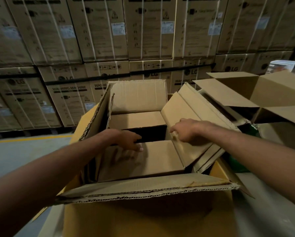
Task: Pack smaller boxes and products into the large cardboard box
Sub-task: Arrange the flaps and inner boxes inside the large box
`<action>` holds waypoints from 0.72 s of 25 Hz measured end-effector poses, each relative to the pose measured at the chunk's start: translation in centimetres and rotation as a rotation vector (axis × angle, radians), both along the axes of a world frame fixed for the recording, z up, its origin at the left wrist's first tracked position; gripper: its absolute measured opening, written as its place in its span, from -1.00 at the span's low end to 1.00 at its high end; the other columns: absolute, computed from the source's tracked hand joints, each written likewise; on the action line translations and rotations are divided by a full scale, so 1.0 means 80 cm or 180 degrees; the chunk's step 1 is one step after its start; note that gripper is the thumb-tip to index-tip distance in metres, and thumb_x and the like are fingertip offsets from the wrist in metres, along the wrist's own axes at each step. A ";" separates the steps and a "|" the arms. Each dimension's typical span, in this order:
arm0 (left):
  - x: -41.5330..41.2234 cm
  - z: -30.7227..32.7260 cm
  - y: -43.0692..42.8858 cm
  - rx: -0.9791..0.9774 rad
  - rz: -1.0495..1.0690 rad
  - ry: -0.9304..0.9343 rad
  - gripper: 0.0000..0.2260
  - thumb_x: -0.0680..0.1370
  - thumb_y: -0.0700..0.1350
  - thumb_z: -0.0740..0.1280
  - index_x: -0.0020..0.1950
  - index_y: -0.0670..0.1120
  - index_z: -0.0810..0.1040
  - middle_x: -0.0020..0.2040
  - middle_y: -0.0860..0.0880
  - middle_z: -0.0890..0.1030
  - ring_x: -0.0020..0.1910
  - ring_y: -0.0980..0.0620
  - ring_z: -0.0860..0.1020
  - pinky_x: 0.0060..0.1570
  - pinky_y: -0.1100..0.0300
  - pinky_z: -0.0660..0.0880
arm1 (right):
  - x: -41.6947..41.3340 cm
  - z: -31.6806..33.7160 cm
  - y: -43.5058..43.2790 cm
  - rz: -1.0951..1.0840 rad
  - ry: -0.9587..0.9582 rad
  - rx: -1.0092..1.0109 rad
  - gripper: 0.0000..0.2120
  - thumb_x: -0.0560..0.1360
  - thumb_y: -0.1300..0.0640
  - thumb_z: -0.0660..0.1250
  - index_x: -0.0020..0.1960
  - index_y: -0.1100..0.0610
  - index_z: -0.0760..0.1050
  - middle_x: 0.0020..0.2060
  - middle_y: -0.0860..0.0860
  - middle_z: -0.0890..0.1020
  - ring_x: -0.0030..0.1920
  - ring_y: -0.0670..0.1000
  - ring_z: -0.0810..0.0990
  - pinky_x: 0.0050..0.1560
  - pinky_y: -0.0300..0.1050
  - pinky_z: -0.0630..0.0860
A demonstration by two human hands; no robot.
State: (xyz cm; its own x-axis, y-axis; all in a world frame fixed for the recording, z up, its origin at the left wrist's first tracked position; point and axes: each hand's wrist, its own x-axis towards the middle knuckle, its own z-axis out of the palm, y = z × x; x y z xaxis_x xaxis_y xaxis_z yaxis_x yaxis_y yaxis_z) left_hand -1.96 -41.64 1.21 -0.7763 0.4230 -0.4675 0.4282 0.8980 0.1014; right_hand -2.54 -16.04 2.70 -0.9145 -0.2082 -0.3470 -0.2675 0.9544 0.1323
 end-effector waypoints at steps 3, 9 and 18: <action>-0.003 -0.008 -0.006 0.0146 -0.0001 0.0063 -0.28 0.64 0.22 0.26 0.68 -0.04 0.05 0.63 -0.08 0.24 0.57 -0.11 0.27 0.53 -0.04 0.25 | -0.006 -0.019 -0.013 -0.0094 -0.0157 -0.0404 -0.39 0.63 0.05 0.25 0.64 -0.12 0.17 0.54 0.06 0.38 0.49 0.14 0.38 0.49 0.13 0.33; 0.003 -0.004 -0.042 -0.0044 0.0257 -0.0137 -0.39 0.66 0.22 0.23 0.61 -0.09 0.25 0.54 -0.07 0.38 0.48 -0.11 0.40 0.45 -0.05 0.36 | 0.000 -0.036 -0.035 -0.0136 -0.0669 -0.1027 -0.57 0.69 -0.04 0.22 0.52 0.06 0.42 0.48 0.05 0.47 0.41 0.08 0.47 0.45 0.07 0.37; 0.049 0.054 -0.099 0.0890 0.0569 -0.1622 -0.61 0.61 0.20 0.32 0.24 -0.06 0.64 0.18 -0.04 0.68 0.17 -0.04 0.64 0.25 0.01 0.54 | 0.042 0.034 0.012 -0.0365 -0.2861 -0.2021 -0.68 0.54 0.15 0.45 0.24 0.27 0.60 0.09 0.19 0.66 0.10 0.23 0.60 0.25 0.25 0.49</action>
